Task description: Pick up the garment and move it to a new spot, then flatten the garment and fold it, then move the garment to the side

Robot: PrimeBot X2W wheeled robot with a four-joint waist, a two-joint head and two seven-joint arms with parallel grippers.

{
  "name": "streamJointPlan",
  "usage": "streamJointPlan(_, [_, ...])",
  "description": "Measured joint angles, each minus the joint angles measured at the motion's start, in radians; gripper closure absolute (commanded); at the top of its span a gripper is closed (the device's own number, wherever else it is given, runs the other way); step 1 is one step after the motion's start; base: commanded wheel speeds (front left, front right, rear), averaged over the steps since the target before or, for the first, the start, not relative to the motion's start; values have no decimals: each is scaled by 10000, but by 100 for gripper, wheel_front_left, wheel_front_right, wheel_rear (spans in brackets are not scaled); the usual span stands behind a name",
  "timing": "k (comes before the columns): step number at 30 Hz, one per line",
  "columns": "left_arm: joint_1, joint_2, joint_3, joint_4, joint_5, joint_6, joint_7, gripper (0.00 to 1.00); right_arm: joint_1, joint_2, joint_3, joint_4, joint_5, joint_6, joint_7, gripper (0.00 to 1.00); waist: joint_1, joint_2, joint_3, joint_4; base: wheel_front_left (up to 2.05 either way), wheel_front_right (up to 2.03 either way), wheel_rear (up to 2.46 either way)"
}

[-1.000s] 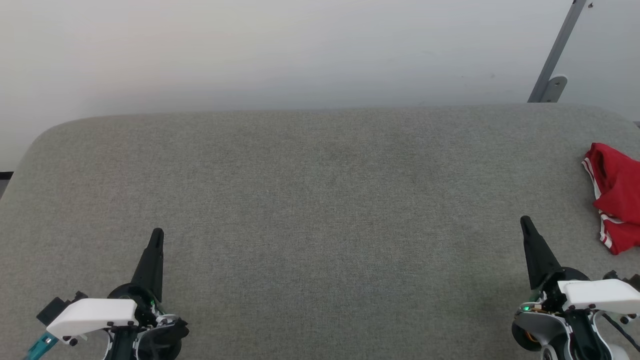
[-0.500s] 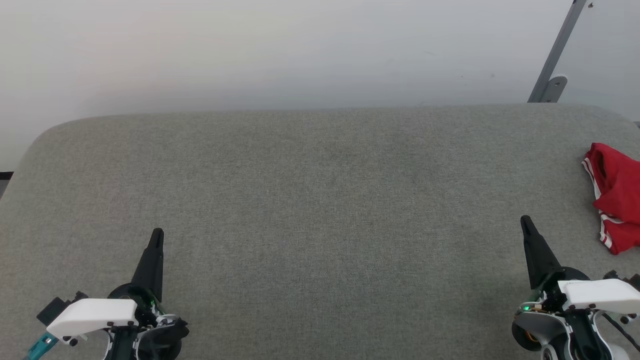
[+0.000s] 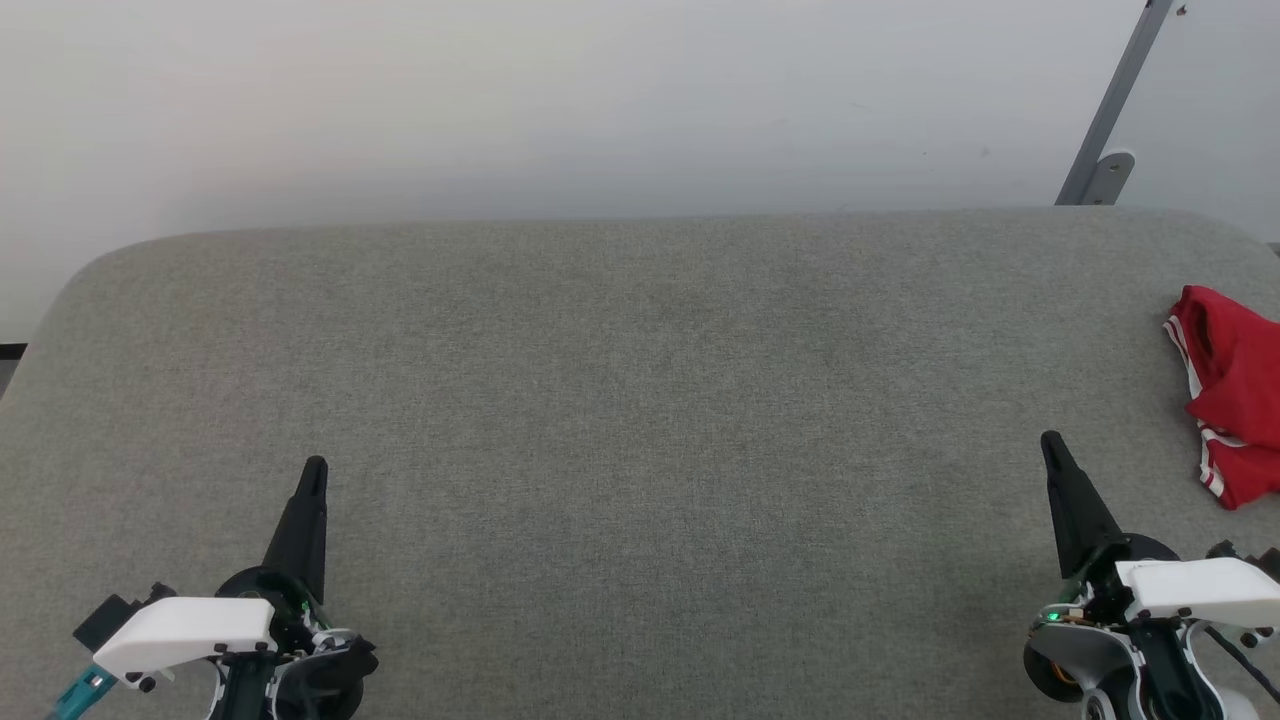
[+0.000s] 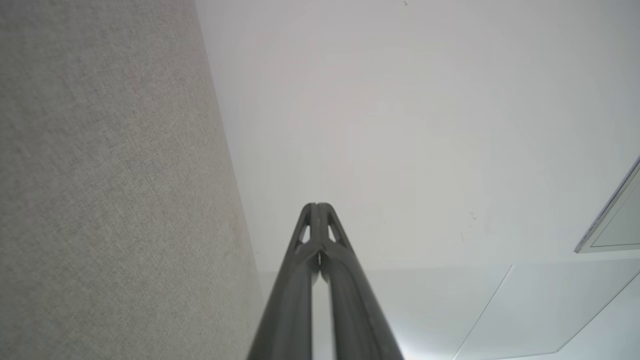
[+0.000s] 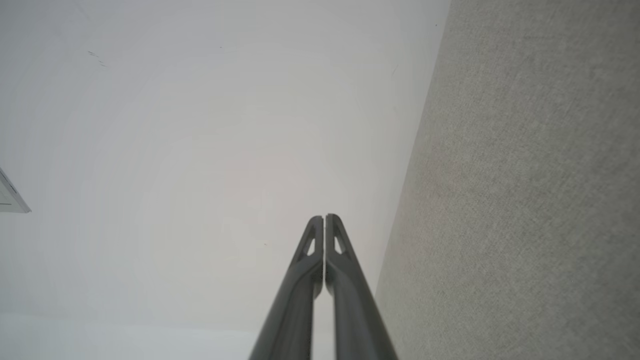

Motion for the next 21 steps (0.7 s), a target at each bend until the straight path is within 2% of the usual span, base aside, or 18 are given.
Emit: streamJointPlan(21, [0, -2, 2, 0, 0, 0, 2, 100, 0, 0, 2, 0, 0, 0, 0, 100, 0, 0, 0, 0, 0, 0, 0])
